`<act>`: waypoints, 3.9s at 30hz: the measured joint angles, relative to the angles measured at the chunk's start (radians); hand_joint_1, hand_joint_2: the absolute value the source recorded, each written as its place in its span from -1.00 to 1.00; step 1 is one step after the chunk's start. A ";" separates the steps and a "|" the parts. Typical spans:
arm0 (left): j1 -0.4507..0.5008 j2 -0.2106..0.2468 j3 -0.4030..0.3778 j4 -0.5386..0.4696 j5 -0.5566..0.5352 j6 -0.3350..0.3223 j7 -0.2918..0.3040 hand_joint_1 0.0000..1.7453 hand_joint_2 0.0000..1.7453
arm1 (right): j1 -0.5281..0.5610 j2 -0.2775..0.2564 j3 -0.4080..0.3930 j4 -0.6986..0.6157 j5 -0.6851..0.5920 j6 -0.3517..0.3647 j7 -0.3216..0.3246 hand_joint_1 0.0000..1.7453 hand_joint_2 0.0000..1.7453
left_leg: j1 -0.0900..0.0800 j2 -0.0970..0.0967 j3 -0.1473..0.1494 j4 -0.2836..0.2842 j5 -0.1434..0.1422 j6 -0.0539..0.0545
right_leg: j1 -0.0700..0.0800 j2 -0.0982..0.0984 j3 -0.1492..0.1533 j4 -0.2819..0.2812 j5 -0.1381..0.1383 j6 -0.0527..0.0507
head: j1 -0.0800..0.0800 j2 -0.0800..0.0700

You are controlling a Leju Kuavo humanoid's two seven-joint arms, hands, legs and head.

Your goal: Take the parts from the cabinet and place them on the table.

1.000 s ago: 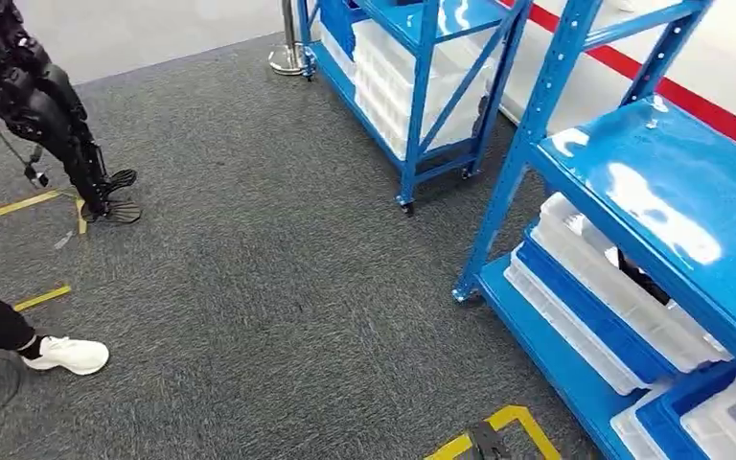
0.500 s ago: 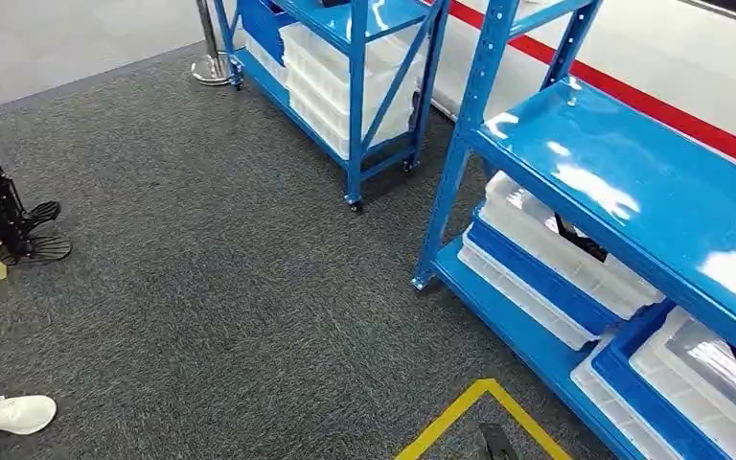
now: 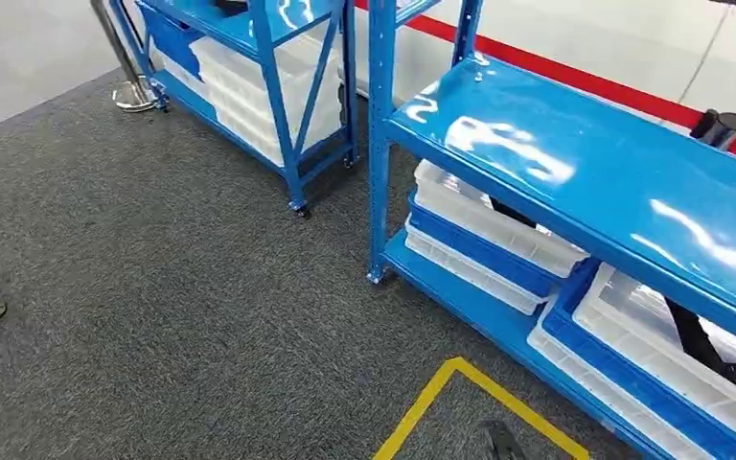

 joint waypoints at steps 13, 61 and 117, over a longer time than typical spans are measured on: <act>-0.003 -0.010 -0.003 -0.001 -0.036 0.039 -0.002 -1.00 -1.00 | 0.009 0.008 0.000 0.000 0.017 -0.013 0.005 -1.00 -1.00 | 0.005 -0.019 0.078 -0.242 0.167 0.048 | 0.008 0.029 -0.056 0.086 -0.038 0.029 | 0.006 0.000; -0.001 -0.039 -0.004 -0.002 -0.085 0.129 -0.027 -1.00 -1.00 | 0.006 0.006 0.010 0.000 0.092 -0.052 -0.022 -1.00 -1.00 | 0.004 0.001 -0.010 -0.014 0.024 -0.007 | -0.008 -0.022 0.011 -0.005 -0.004 0.002 | 0.000 0.000; 0.044 -0.017 -0.114 -0.043 0.058 0.137 -0.047 -1.00 -1.00 | 0.056 0.012 0.023 -0.037 0.082 -0.050 -0.081 -1.00 -1.00 | -0.014 0.065 0.110 -0.284 0.172 0.011 | -0.002 -0.052 0.016 -0.013 -0.004 0.037 | 0.002 0.000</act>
